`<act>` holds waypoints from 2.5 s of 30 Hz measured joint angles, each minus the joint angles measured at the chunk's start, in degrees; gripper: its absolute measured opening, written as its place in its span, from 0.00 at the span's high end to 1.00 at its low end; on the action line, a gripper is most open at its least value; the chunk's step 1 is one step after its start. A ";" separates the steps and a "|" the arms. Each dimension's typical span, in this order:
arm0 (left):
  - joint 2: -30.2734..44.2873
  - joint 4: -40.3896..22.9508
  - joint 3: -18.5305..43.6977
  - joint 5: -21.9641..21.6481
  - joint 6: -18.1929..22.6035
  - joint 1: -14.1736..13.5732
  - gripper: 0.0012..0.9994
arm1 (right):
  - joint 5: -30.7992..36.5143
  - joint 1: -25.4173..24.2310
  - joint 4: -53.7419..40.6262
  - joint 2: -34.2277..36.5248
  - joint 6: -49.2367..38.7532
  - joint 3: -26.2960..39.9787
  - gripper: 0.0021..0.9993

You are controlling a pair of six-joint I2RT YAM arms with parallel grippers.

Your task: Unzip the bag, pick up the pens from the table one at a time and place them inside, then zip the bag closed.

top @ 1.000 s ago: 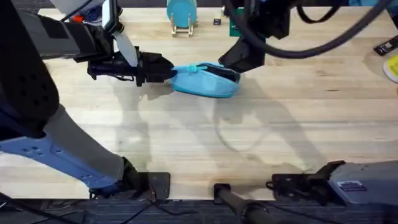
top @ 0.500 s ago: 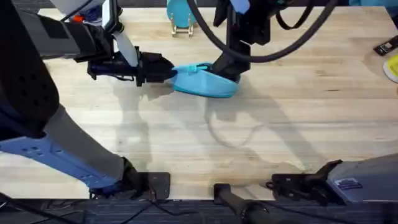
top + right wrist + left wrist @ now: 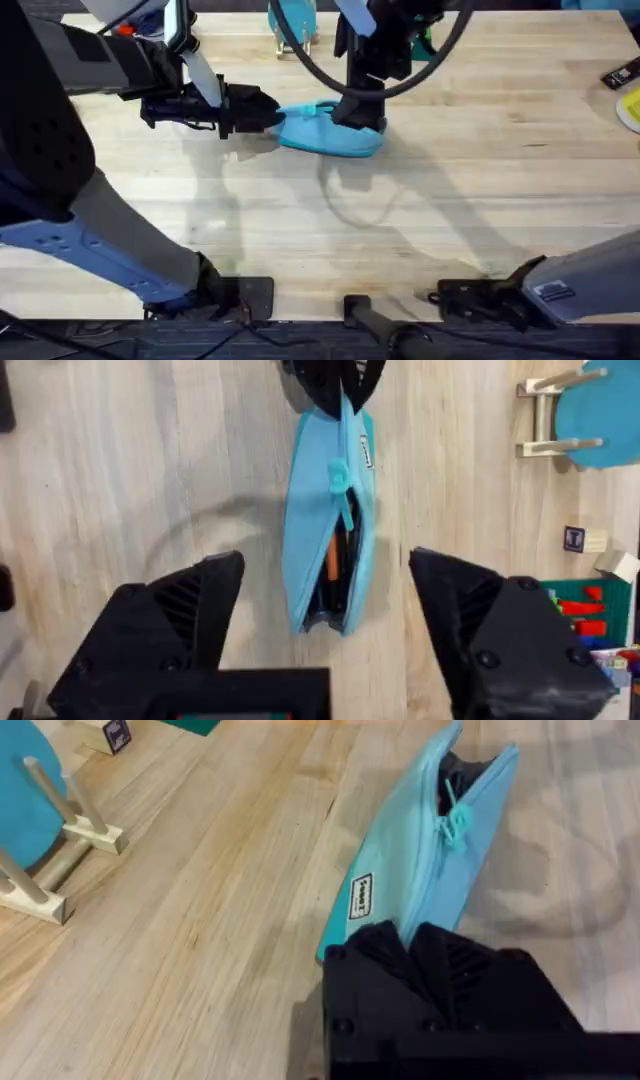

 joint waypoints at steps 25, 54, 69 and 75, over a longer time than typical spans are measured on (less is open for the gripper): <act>0.01 0.00 0.00 0.00 0.00 0.00 0.96 | -0.09 0.55 2.62 4.18 0.00 0.00 0.01; 0.02 0.00 0.00 0.00 0.00 0.00 0.96 | -0.26 1.29 4.09 11.89 0.00 0.02 0.01; 0.01 0.00 0.00 0.00 0.00 0.00 0.96 | -0.28 1.33 6.14 12.27 0.00 0.04 0.01; 0.02 0.00 0.00 0.00 0.00 0.00 0.96 | -0.28 1.79 6.32 12.44 0.00 0.04 0.01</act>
